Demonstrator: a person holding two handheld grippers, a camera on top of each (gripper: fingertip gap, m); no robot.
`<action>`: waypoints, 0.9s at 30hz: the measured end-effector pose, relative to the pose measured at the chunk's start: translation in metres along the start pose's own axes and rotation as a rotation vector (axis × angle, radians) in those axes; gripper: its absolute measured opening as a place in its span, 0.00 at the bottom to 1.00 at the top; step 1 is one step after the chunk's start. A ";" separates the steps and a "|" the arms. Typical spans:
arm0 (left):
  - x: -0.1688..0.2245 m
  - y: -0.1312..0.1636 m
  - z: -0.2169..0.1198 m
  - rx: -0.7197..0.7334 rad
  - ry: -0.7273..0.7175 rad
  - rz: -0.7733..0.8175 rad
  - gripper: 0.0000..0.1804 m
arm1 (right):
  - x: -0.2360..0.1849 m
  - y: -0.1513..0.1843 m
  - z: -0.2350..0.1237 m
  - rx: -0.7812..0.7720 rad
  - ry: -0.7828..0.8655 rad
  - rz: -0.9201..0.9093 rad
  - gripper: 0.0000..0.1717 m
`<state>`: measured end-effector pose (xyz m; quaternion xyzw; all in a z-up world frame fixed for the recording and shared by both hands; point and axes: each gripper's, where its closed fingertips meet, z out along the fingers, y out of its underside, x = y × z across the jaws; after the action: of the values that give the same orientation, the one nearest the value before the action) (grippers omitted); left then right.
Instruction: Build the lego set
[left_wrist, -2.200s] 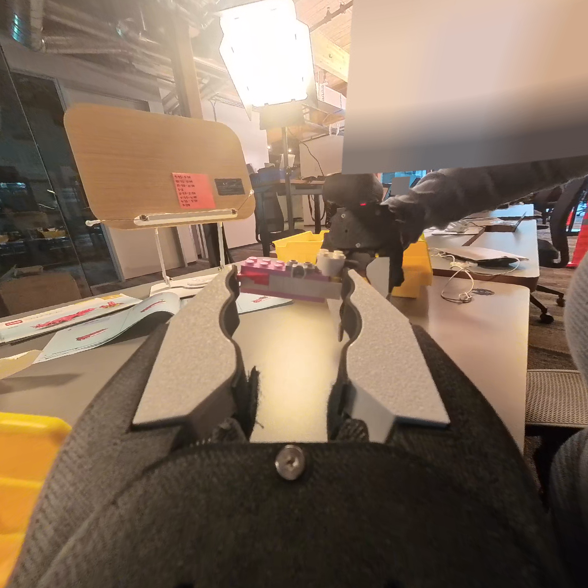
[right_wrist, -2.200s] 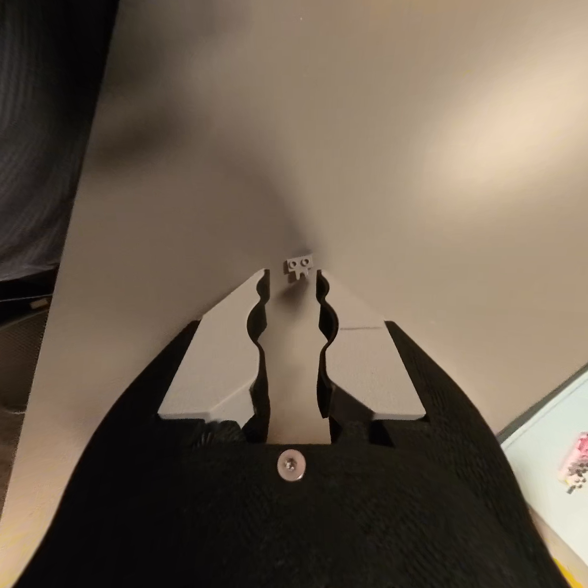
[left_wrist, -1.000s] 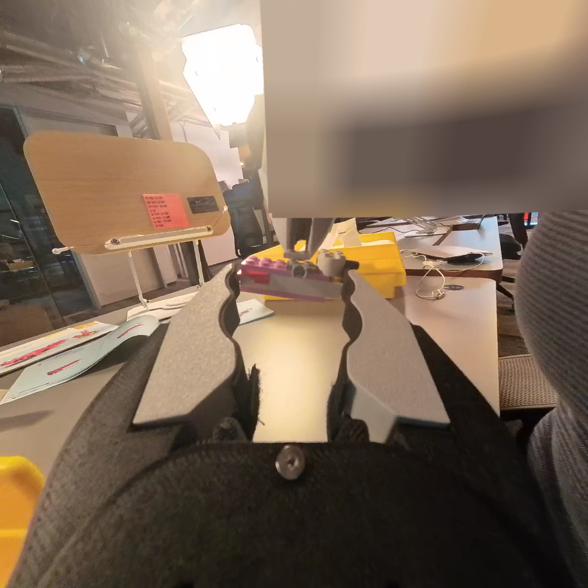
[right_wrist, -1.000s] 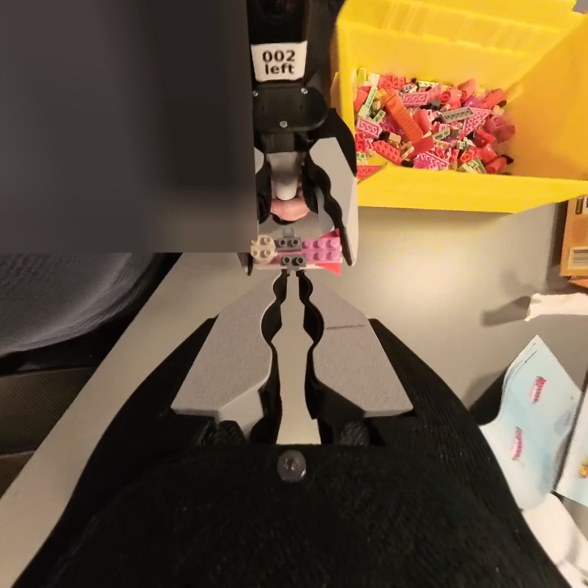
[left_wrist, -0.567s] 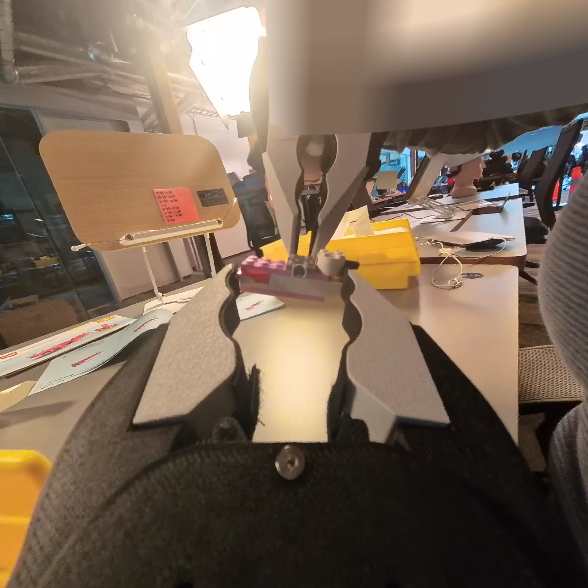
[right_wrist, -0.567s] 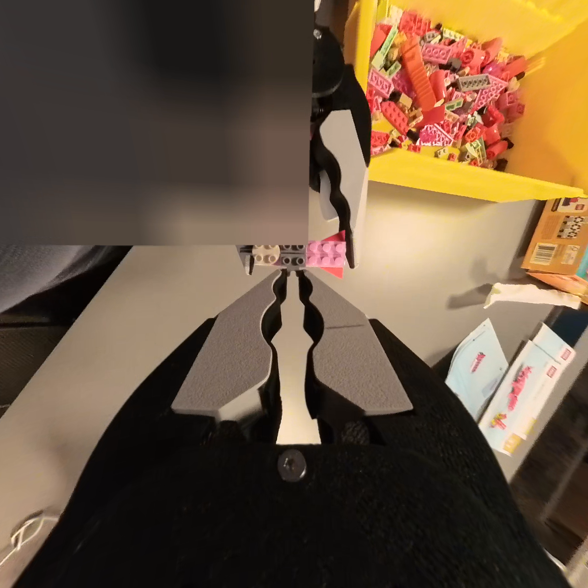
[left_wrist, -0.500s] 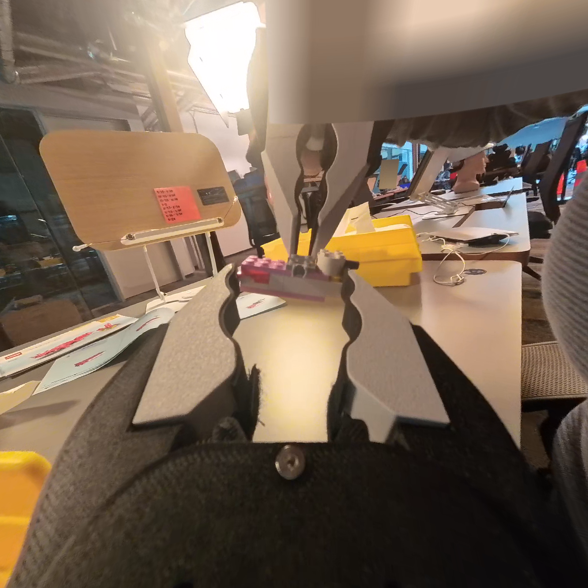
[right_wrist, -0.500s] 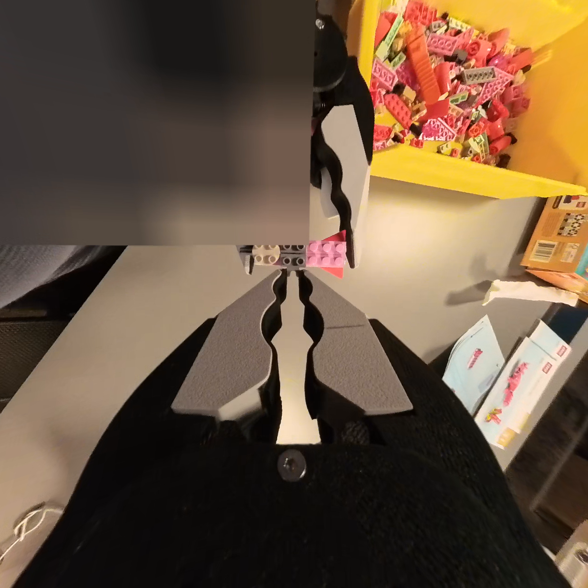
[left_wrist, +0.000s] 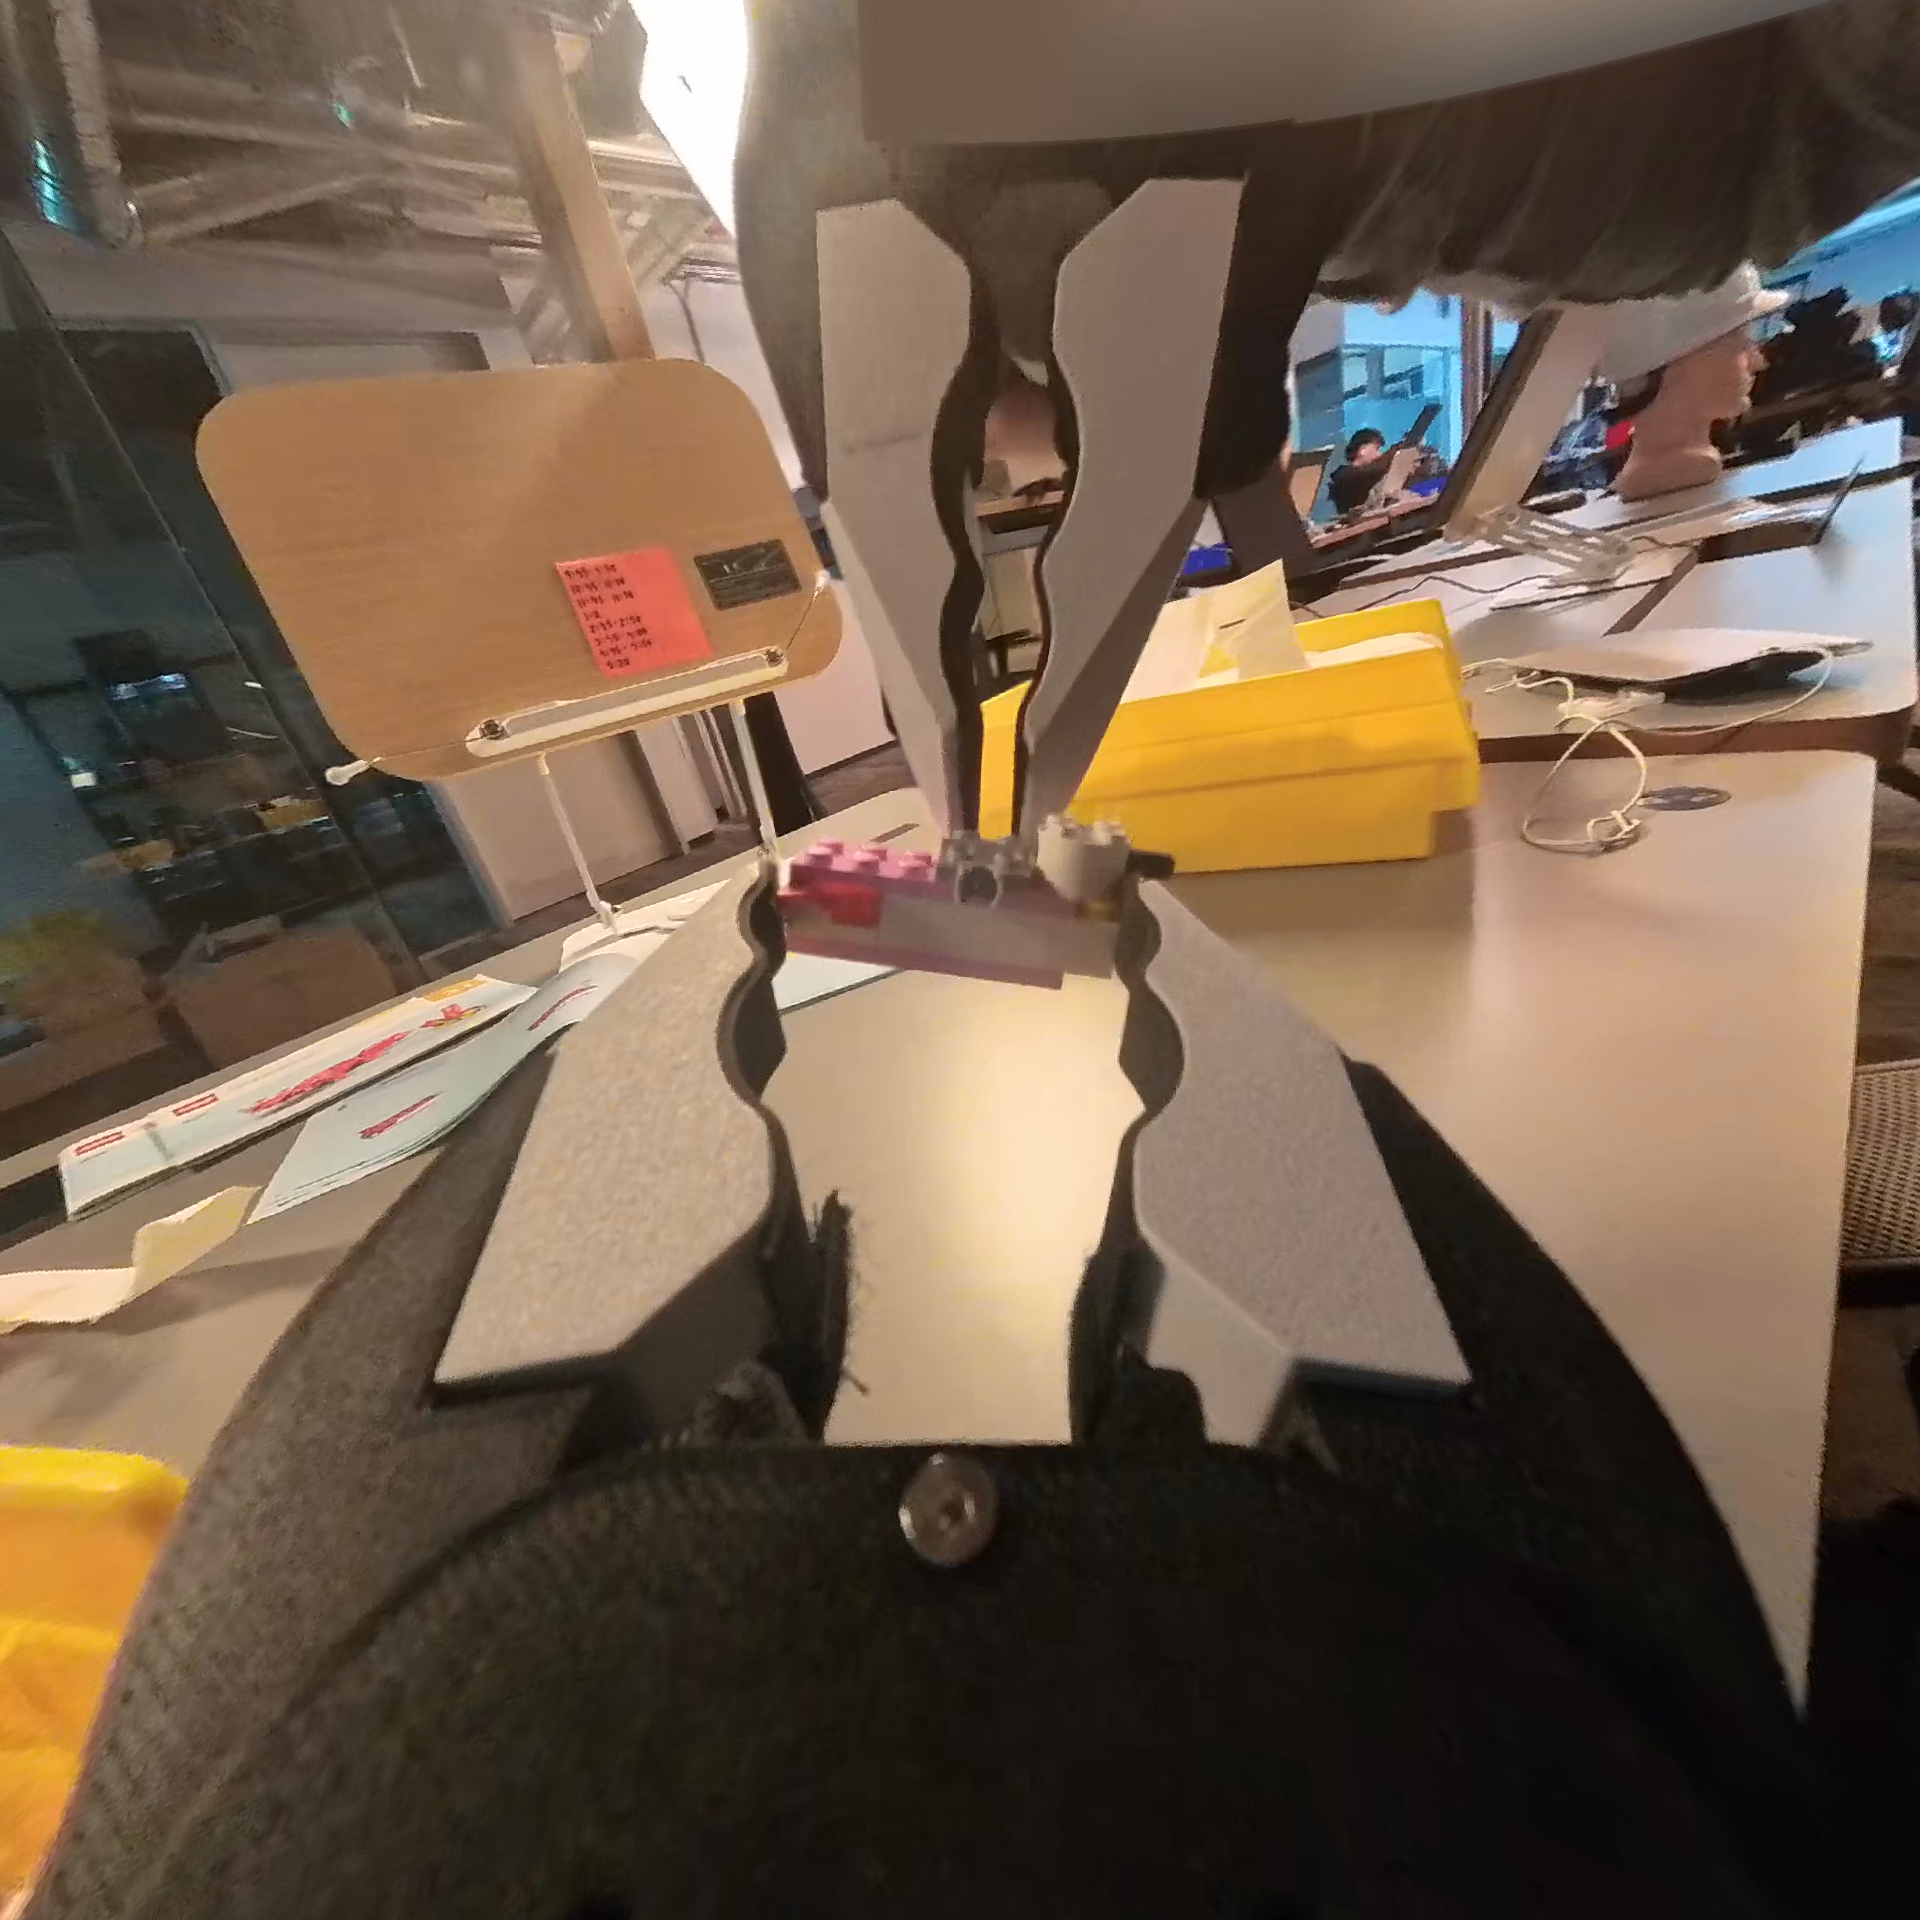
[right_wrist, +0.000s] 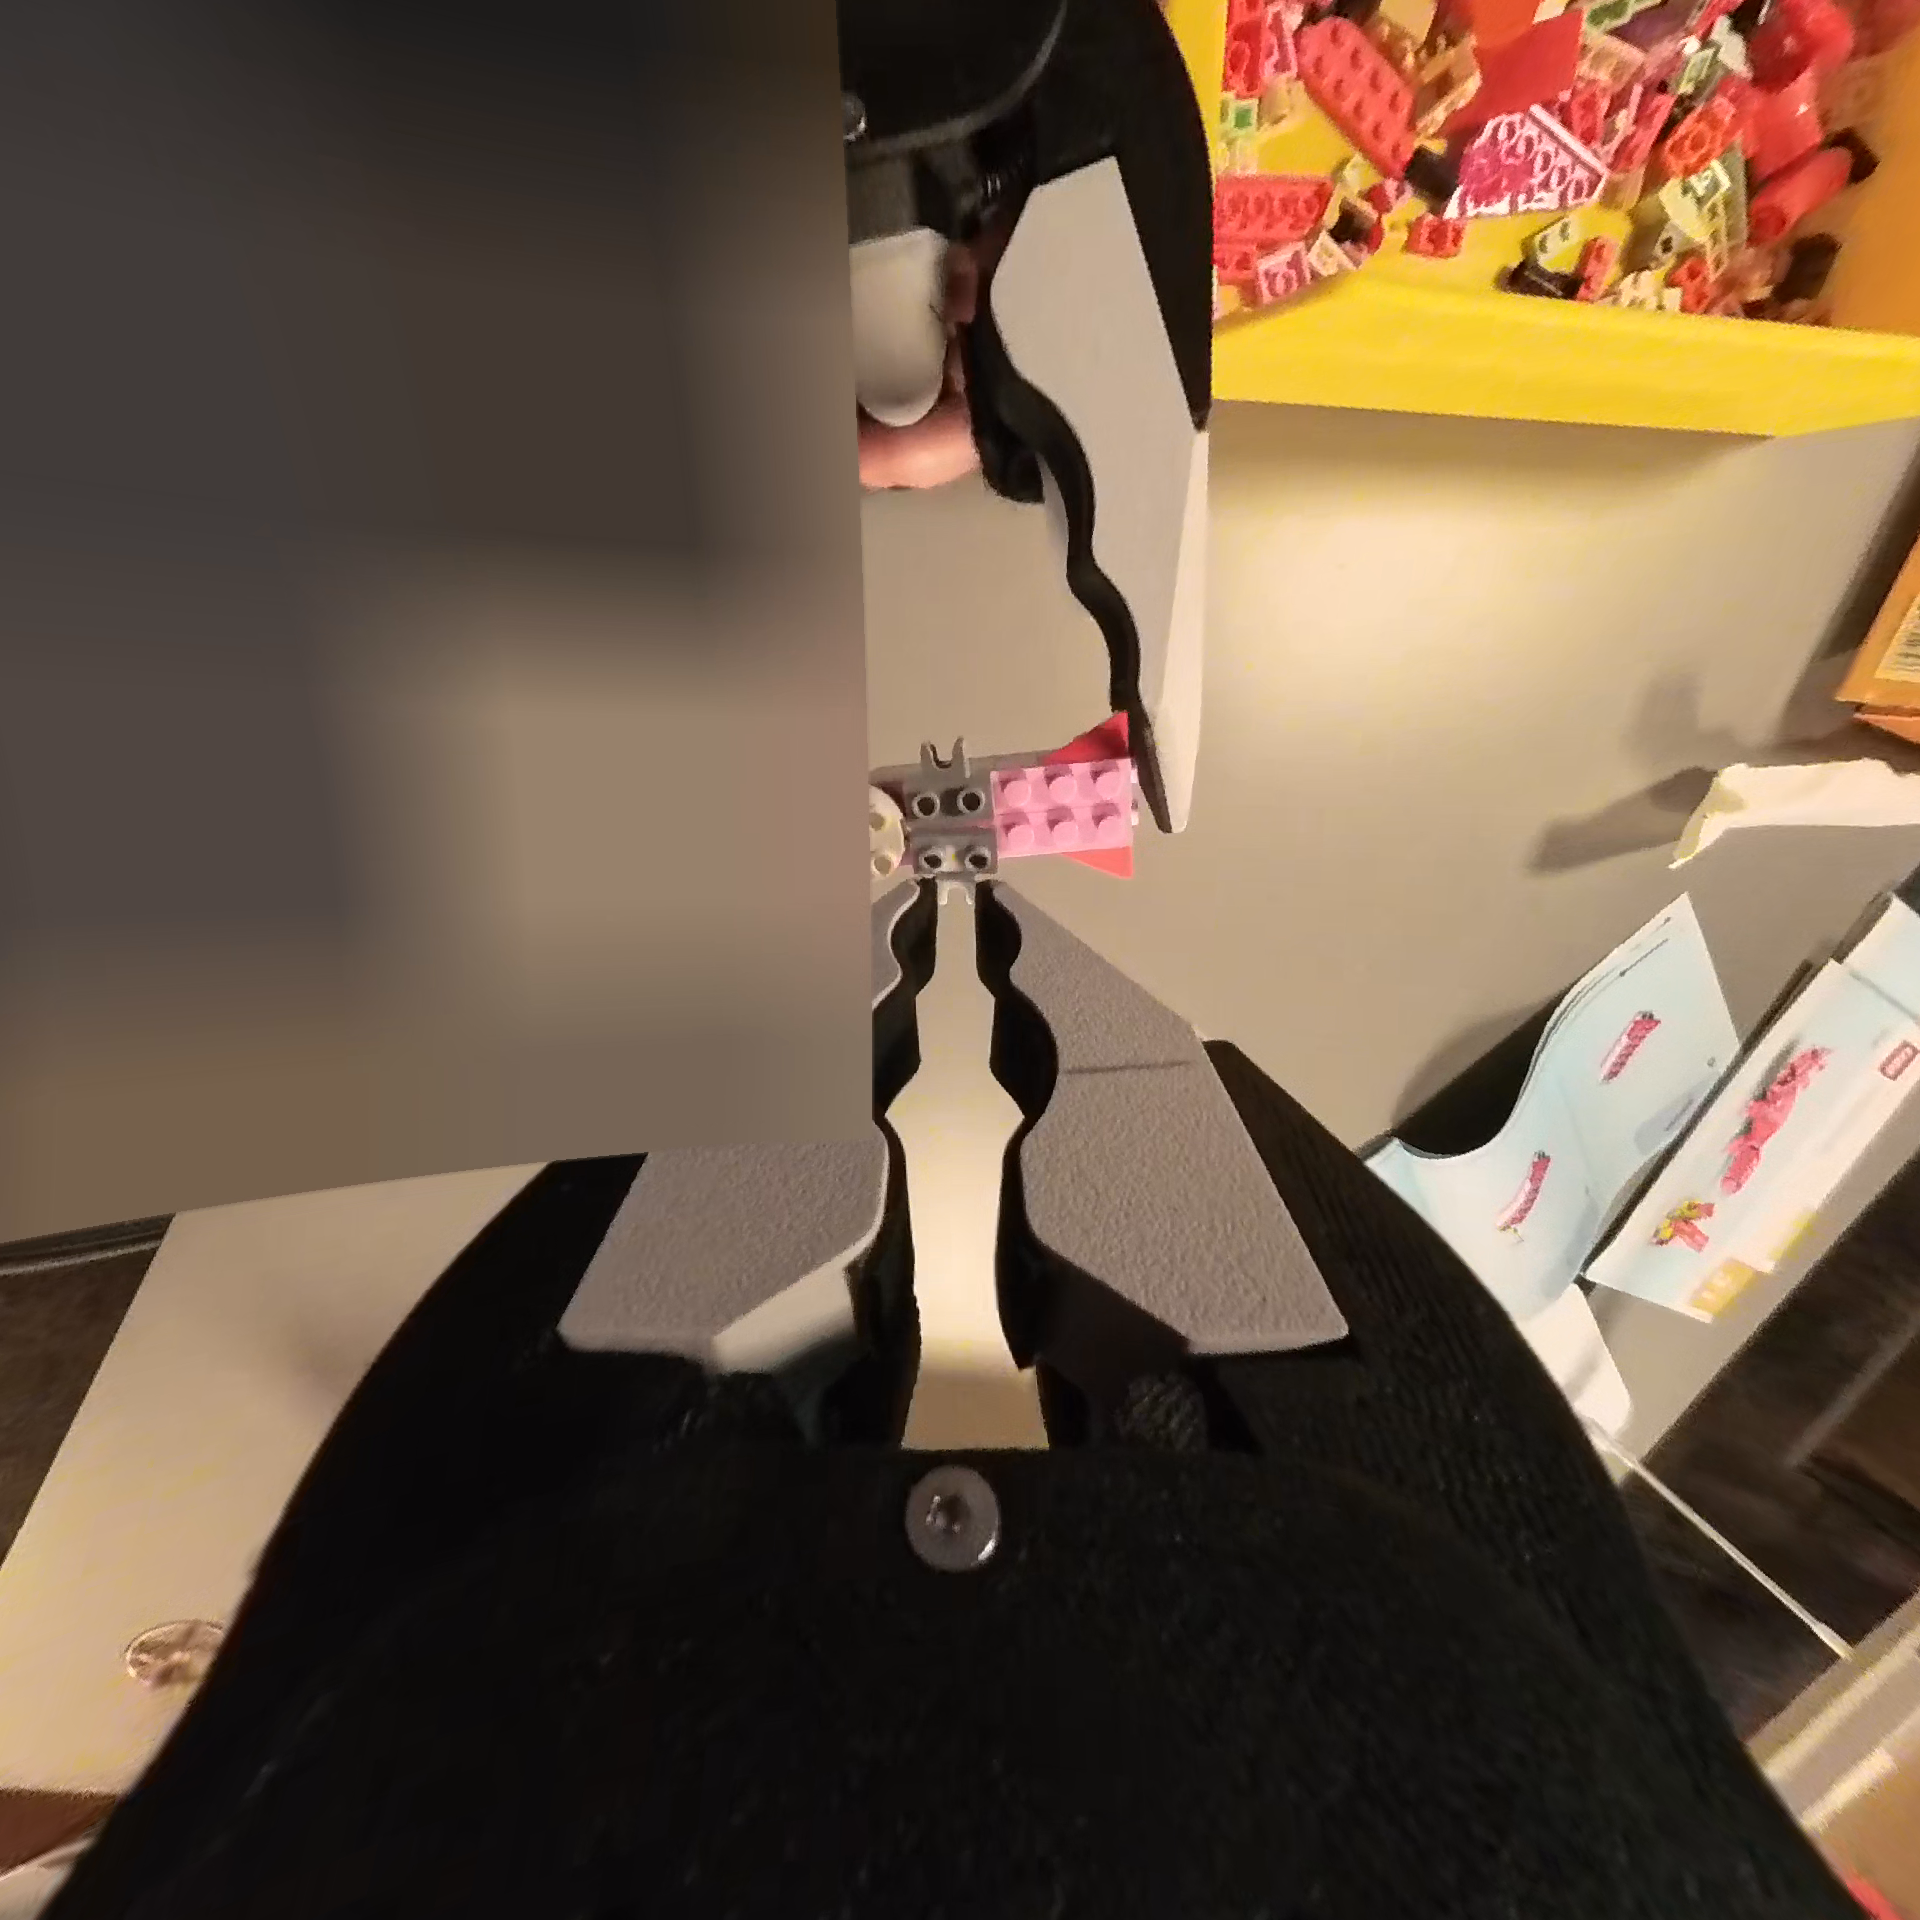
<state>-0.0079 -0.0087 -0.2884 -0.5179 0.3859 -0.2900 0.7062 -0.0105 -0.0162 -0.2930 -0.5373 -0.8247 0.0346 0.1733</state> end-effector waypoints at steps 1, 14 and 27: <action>0.000 0.000 0.000 -0.003 -0.003 0.006 0.35 | 0.000 0.000 0.000 -0.004 -0.001 -0.005 0.03; 0.000 0.001 0.000 0.000 0.001 -0.005 0.36 | 0.001 -0.001 0.001 -0.036 0.005 -0.094 0.03; -0.048 -0.053 0.000 0.193 -0.282 0.078 0.35 | 0.046 -0.028 -0.046 -0.049 0.002 -0.268 0.03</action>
<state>-0.0338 0.0144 -0.2256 -0.4677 0.2734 -0.2226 0.8105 -0.0373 0.0076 -0.2311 -0.4264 -0.8895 -0.0096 0.1638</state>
